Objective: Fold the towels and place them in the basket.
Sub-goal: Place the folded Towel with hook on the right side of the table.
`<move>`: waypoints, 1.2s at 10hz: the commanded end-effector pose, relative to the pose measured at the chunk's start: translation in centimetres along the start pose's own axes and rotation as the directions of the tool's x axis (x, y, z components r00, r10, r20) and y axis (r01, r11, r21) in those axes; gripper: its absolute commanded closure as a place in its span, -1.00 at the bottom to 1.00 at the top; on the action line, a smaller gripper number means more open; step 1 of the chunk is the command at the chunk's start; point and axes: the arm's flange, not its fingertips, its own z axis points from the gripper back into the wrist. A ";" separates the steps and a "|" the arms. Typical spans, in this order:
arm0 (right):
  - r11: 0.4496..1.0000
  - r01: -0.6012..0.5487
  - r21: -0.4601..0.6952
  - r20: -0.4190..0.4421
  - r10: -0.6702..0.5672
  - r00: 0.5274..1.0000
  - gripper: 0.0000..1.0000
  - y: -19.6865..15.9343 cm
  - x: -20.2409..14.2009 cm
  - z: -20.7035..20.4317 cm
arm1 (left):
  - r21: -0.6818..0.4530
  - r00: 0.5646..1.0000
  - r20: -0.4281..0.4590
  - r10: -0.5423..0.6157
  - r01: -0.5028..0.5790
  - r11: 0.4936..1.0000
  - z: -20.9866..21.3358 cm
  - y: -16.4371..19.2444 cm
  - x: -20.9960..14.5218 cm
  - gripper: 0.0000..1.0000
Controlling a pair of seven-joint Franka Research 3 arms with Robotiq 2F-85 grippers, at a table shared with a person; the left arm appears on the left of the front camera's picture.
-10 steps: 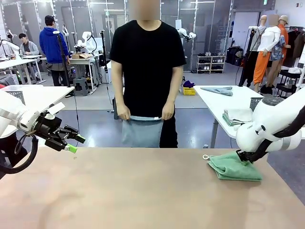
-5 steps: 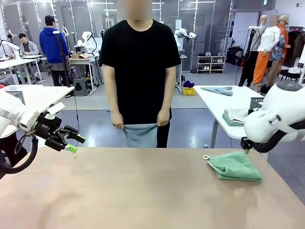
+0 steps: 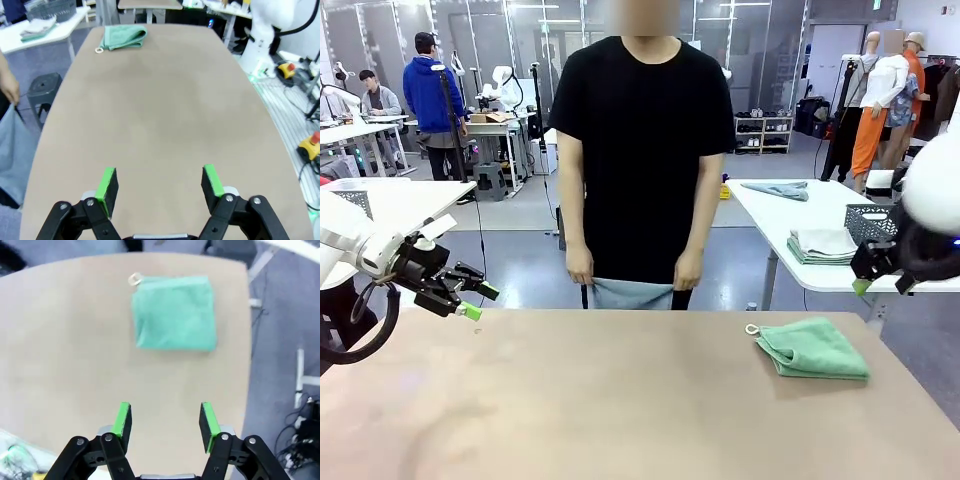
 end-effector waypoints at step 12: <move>0.997 0.028 0.077 -0.104 -0.020 0.994 -0.37 0.3 -1.6 3.6 | -0.005 1.000 -0.002 -0.017 0.017 1.000 0.1 0.0 0.0 -0.71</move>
